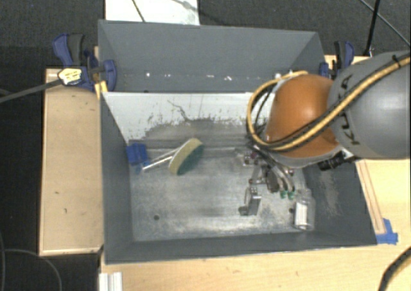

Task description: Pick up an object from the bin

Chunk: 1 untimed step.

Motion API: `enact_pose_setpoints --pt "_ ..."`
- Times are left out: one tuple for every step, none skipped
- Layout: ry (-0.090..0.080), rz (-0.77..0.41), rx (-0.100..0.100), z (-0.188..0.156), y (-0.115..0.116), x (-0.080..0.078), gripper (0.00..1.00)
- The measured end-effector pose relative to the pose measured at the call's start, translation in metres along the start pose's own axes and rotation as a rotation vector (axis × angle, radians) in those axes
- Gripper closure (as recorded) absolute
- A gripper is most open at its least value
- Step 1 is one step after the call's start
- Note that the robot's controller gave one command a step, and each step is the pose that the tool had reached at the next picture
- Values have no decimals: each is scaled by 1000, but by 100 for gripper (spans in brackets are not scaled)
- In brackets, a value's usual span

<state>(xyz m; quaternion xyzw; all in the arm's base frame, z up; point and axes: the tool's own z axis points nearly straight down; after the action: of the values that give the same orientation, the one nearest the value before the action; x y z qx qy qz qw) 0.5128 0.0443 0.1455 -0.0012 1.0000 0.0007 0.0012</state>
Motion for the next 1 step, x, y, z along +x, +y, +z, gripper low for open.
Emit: enact_pose_setpoints --pt "-2 -185 4 22 -72 -36 0"
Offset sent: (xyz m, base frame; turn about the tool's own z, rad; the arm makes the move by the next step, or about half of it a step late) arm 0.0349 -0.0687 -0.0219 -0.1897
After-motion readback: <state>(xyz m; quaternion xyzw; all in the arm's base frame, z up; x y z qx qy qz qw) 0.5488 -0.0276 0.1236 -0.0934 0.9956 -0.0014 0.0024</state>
